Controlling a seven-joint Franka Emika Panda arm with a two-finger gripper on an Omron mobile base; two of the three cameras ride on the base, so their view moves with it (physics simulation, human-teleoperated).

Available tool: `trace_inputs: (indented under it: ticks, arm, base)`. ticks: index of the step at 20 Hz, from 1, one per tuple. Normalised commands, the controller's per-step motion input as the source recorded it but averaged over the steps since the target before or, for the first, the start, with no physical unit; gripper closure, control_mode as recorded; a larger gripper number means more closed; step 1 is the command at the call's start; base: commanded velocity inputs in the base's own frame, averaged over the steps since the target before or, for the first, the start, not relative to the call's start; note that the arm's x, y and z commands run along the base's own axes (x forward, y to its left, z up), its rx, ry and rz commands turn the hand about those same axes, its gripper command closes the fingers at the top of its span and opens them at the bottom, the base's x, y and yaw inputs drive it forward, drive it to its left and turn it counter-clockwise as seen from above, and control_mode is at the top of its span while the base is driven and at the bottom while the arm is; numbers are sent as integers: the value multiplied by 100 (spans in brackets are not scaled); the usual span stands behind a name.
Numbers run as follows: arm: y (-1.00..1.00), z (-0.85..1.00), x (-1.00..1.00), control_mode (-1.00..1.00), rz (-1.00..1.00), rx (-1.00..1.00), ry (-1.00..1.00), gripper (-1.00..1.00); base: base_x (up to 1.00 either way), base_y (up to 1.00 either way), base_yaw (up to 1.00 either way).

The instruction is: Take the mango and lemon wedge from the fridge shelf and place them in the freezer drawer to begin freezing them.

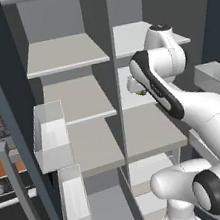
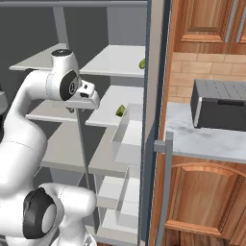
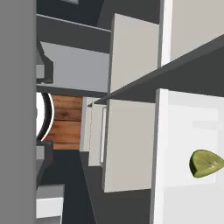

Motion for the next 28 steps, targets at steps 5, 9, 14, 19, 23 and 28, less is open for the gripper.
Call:
trace_inputs:
  ticks: [5, 9, 14, 19, 23, 28]
  arm:
    - [0, 0, -20, -100, 0, 0, -7, -100]
    - [-2, 7, -81, -100, -24, 0, -38, -100]
    - [-44, 65, -31, -100, -31, 11, -12, -100]
    - [-67, 81, 23, -100, -29, 17, 3, -100]
    - [-49, 58, 28, -100, -19, 12, 1, -100]
    - [-6, 9, 15, -100, -8, 1, 1, -100]
  base:
    - [0, 0, 0]
    - [0, 0, 0]
    - [0, 0, 0]
    - [0, 0, 0]
    - [0, 0, 0]
    - [0, 0, 0]
